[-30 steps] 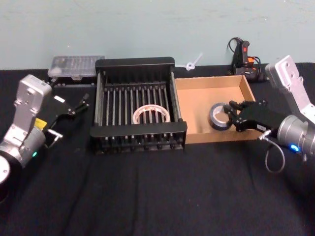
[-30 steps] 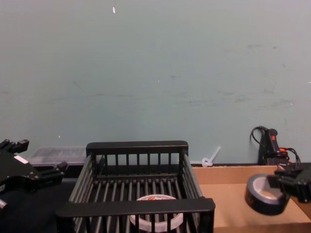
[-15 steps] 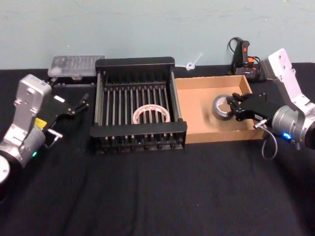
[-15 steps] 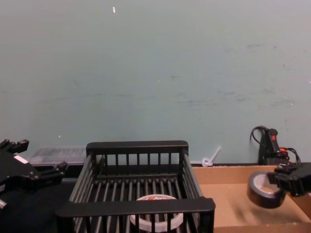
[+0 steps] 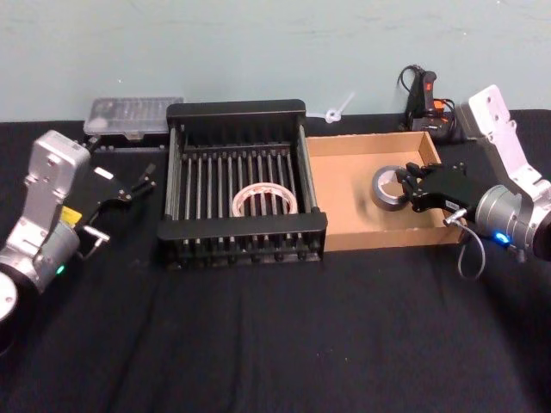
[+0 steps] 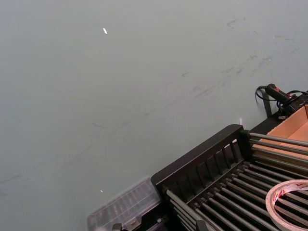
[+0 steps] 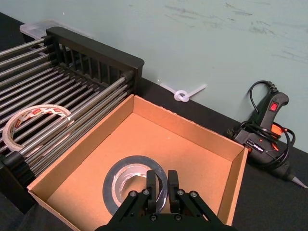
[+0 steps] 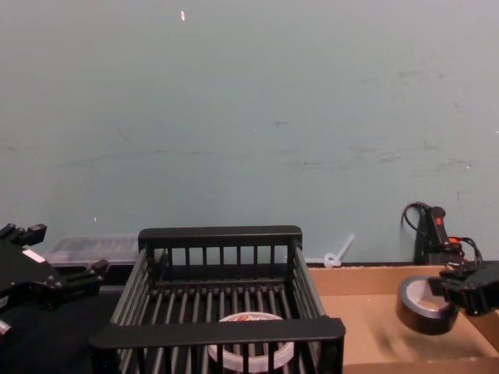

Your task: Pick up the white tape and place it into the black box , Pick up the silver tape and place it into the brown box.

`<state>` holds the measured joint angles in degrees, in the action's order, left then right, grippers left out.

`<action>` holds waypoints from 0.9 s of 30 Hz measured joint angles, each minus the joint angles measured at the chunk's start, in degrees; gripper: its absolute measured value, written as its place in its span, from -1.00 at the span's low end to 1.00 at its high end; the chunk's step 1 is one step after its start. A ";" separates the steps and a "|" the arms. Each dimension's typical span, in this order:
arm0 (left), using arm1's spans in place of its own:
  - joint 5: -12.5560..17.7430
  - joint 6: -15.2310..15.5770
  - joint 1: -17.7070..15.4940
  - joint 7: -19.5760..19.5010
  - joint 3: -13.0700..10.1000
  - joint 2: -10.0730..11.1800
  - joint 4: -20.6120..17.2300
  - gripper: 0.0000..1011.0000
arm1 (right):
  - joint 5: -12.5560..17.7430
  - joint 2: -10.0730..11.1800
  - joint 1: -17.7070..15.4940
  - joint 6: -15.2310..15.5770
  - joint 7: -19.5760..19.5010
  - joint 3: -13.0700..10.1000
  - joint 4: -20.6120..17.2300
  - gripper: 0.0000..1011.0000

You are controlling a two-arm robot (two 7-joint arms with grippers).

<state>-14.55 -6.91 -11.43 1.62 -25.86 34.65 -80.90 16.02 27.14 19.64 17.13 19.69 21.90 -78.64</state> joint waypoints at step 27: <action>0.00 0.00 0.00 0.00 0.00 0.00 0.00 0.98 | 0.19 0.13 -0.12 0.05 0.02 0.03 -0.25 0.78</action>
<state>-14.55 -6.91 -11.43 1.62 -25.86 34.64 -80.90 16.20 27.27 19.52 17.18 19.72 21.93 -78.89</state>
